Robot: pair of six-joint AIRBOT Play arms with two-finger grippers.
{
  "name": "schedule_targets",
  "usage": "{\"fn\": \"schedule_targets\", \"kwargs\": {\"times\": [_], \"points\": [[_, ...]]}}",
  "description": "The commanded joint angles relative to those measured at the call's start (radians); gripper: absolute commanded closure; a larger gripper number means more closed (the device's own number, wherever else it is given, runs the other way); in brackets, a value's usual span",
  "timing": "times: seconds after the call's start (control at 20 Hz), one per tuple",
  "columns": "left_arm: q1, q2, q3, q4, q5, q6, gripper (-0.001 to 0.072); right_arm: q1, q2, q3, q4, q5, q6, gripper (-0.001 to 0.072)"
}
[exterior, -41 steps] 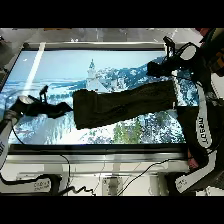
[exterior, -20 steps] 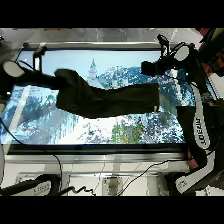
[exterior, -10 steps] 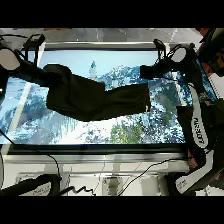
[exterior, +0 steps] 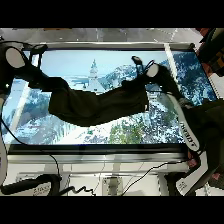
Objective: Fold the clothes and pants, and hang the long-sleeved shirts on hangers.
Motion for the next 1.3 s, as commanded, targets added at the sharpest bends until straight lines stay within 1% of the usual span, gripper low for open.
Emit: {"fn": "schedule_targets", "kwargs": {"times": [0.0, 0.05, 0.15, 0.3, 0.4, 0.5, 0.6, 0.65, 0.8, 0.9, 1.0, 1.15, 1.25], "points": [[0.001, -0.001, 0.036, -0.223, 0.072, 0.034, 0.0689, 0.132, -0.05, -0.024, 0.002, -0.179, 0.058, 0.068], [0.001, -0.001, 0.043, -0.251, 0.097, 0.056, 0.0689, 0.175, -0.072, -0.025, 0.003, -0.227, 0.1, 0.068], [0.001, 0.0, 0.043, -0.262, 0.142, 0.058, 0.0689, 0.272, -0.122, -0.025, 0.008, -0.356, 0.198, 0.068], [0.002, 0.001, 0.043, -0.322, 0.147, 0.059, 0.0688, 0.406, -0.181, -0.024, 0.036, -0.535, 0.307, 0.068], [0.002, 0.001, 0.043, -0.355, 0.149, 0.059, 0.0688, 0.456, -0.196, -0.024, 0.031, -0.576, 0.315, 0.068], [0.002, 0.0, 0.043, -0.356, 0.15, 0.059, 0.0688, 0.465, -0.195, -0.024, -0.013, -0.578, 0.314, 0.068], [0.002, -0.003, 0.043, -0.356, 0.151, 0.059, 0.0688, 0.426, -0.188, -0.024, -0.045, -0.526, 0.314, 0.0679], [0.001, -0.006, 0.043, -0.357, 0.152, 0.058, 0.0688, 0.39, -0.182, -0.024, -0.065, -0.478, 0.314, 0.0679], [-0.019, -0.017, 0.043, -0.405, 0.174, 0.058, 0.0688, 0.232, -0.148, -0.024, -0.161, -0.294, 0.311, 0.0679], [-0.04, -0.018, 0.042, -0.408, 0.211, 0.058, 0.0688, 0.095, -0.114, -0.024, -0.212, -0.175, 0.302, 0.0679], [-0.053, -0.018, 0.042, -0.408, 0.244, 0.053, 0.0688, -0.048, -0.072, -0.024, -0.216, -0.072, 0.215, 0.068], [-0.083, -0.019, 0.042, -0.408, 0.336, -0.009, 0.0688, -0.235, -0.018, -0.024, -0.215, 0.051, 0.078, 0.0679], [-0.129, -0.032, 0.042, -0.409, 0.388, -0.01, 0.0688, -0.334, 0.005, -0.024, -0.212, 0.118, 0.034, 0.0679]]}}
